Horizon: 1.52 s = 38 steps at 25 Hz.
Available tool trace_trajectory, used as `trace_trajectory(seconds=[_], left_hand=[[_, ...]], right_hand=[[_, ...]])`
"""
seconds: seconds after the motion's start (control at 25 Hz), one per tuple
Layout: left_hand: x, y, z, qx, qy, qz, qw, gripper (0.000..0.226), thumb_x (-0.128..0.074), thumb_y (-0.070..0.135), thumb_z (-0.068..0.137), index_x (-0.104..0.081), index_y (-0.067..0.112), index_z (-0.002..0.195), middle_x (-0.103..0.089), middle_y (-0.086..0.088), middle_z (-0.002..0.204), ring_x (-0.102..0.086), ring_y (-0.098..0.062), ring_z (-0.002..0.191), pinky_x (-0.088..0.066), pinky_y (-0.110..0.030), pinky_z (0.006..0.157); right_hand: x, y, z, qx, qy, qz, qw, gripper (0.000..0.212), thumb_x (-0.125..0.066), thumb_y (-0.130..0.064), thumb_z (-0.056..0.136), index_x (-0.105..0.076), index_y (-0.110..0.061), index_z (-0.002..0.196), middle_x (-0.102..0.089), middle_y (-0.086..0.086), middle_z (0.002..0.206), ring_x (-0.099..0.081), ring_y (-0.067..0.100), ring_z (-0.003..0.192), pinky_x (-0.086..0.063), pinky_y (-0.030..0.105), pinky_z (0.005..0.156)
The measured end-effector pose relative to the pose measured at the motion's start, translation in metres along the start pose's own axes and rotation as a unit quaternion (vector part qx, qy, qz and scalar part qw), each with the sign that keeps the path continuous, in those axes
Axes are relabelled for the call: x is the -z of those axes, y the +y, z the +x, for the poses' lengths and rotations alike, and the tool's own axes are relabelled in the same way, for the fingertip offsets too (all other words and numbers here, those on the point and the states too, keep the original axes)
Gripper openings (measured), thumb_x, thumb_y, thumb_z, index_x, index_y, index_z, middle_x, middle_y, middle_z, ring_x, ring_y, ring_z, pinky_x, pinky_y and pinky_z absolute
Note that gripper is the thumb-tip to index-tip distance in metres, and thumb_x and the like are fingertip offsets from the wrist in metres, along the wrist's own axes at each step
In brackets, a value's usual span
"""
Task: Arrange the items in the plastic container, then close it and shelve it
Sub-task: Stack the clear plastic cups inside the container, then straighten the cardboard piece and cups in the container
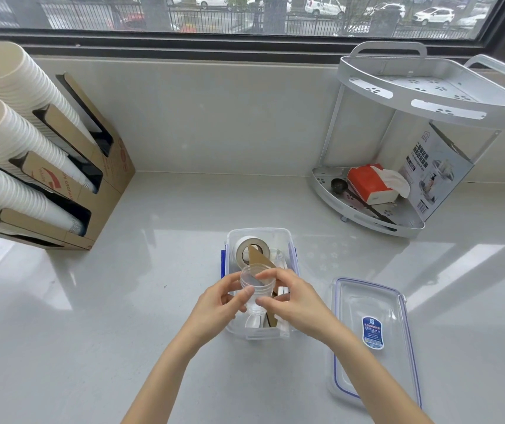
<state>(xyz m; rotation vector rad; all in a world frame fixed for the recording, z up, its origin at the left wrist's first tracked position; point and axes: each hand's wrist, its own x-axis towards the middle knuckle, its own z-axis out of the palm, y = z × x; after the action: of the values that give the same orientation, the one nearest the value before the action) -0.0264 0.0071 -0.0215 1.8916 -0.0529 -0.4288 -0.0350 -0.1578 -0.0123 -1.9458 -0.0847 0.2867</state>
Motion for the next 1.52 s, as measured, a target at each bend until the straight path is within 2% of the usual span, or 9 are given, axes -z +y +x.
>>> trace_trajectory(seconds=[0.08, 0.24, 0.4, 0.52, 0.8, 0.92, 1.12, 1.28, 1.52], left_hand=[[-0.001, 0.0, 0.001, -0.004, -0.008, 0.006, 1.0, 0.029, -0.053, 0.032, 0.088, -0.054, 0.028, 0.116, -0.062, 0.011, 0.096, -0.058, 0.002, 0.063, -0.044, -0.008, 0.055], [0.004, -0.002, 0.007, -0.01, 0.021, -0.005, 1.0, 0.016, -0.049, 0.029, 0.09, -0.059, 0.031, 0.103, -0.064, 0.013, 0.091, -0.059, 0.006, 0.06, -0.045, -0.008, 0.055], [0.014, -0.001, 0.027, -0.014, 0.12, 0.064, 0.991, 0.015, -0.052, 0.019, 0.089, -0.062, 0.02, 0.1, -0.064, 0.006, 0.094, -0.058, -0.012, 0.075, -0.043, -0.008, 0.06], [0.02, 0.005, 0.05, -0.047, 0.17, 0.155, 0.972, 0.02, -0.054, 0.015, 0.087, -0.062, 0.013, 0.105, -0.064, 0.0, 0.1, -0.055, -0.014, 0.078, -0.038, -0.009, 0.064], [0.01, 0.009, 0.097, -0.081, 0.127, 0.382, 0.912, 0.038, -0.051, 0.027, 0.089, -0.05, 0.021, 0.126, -0.055, -0.004, 0.125, -0.047, -0.024, 0.116, -0.037, -0.034, 0.093], [0.004, 0.004, 0.107, -0.084, 0.113, 0.429, 0.892, 0.036, -0.049, 0.024, 0.089, -0.05, 0.023, 0.125, -0.055, -0.002, 0.126, -0.045, -0.023, 0.117, -0.031, -0.032, 0.092], [0.003, 0.003, 0.115, -0.105, 0.138, 0.459, 0.871, 0.029, -0.038, 0.028, 0.095, -0.056, 0.018, 0.115, -0.063, -0.002, 0.115, -0.051, -0.023, 0.109, -0.028, -0.032, 0.088], [0.006, -0.009, 0.117, -0.091, 0.119, 0.527, 0.836, 0.03, -0.037, 0.029, 0.094, -0.058, 0.019, 0.113, -0.065, 0.0, 0.111, -0.046, -0.022, 0.108, -0.029, -0.032, 0.086], [0.004, -0.011, 0.119, -0.079, 0.128, 0.505, 0.85, 0.031, -0.037, 0.028, 0.095, -0.055, 0.021, 0.119, -0.062, 0.002, 0.119, -0.043, -0.022, 0.111, -0.027, -0.031, 0.087]], right_hand=[[-0.002, 0.001, 0.001, 0.002, 0.016, -0.008, 1.0, 0.023, -0.066, -0.023, 0.078, -0.054, -0.041, 0.083, -0.056, -0.003, 0.11, -0.057, 0.008, 0.096, -0.052, 0.027, 0.085], [0.003, 0.002, 0.001, 0.005, 0.048, 0.003, 0.999, 0.024, -0.067, -0.021, 0.077, -0.054, -0.041, 0.079, -0.06, -0.003, 0.105, -0.059, 0.01, 0.092, -0.048, 0.009, 0.068], [0.018, 0.003, 0.005, 0.006, 0.095, 0.015, 0.995, 0.022, -0.066, -0.02, 0.079, -0.054, -0.038, 0.086, -0.059, -0.011, 0.104, -0.055, -0.003, 0.094, -0.044, 0.001, 0.066], [0.029, 0.005, 0.011, -0.009, 0.131, 0.015, 0.991, 0.023, -0.065, -0.021, 0.08, -0.054, -0.034, 0.096, -0.058, -0.006, 0.11, -0.055, 0.008, 0.101, -0.043, 0.005, 0.069], [0.035, 0.016, 0.017, -0.048, 0.133, 0.014, 0.99, 0.025, -0.063, -0.024, 0.082, -0.052, -0.032, 0.103, -0.056, -0.007, 0.116, -0.053, 0.01, 0.106, -0.04, 0.005, 0.07], [0.036, 0.02, 0.02, -0.061, 0.134, 0.017, 0.989, 0.026, -0.063, -0.024, 0.082, -0.052, -0.032, 0.105, -0.056, -0.004, 0.12, -0.052, 0.012, 0.109, -0.041, 0.014, 0.077], [0.036, 0.021, 0.022, -0.076, 0.134, 0.007, 0.988, 0.026, -0.062, -0.025, 0.083, -0.052, -0.032, 0.106, -0.056, -0.004, 0.121, -0.052, 0.01, 0.108, -0.038, 0.005, 0.072], [0.036, 0.021, 0.024, -0.084, 0.128, 0.007, 0.988, 0.03, -0.062, -0.026, 0.083, -0.052, -0.027, 0.112, -0.055, -0.004, 0.124, -0.051, 0.011, 0.11, -0.04, 0.012, 0.077], [0.036, 0.021, 0.023, -0.089, 0.131, 0.005, 0.987, 0.032, -0.062, -0.025, 0.083, -0.053, -0.025, 0.114, -0.055, -0.003, 0.123, -0.051, 0.011, 0.109, -0.041, 0.011, 0.074]])
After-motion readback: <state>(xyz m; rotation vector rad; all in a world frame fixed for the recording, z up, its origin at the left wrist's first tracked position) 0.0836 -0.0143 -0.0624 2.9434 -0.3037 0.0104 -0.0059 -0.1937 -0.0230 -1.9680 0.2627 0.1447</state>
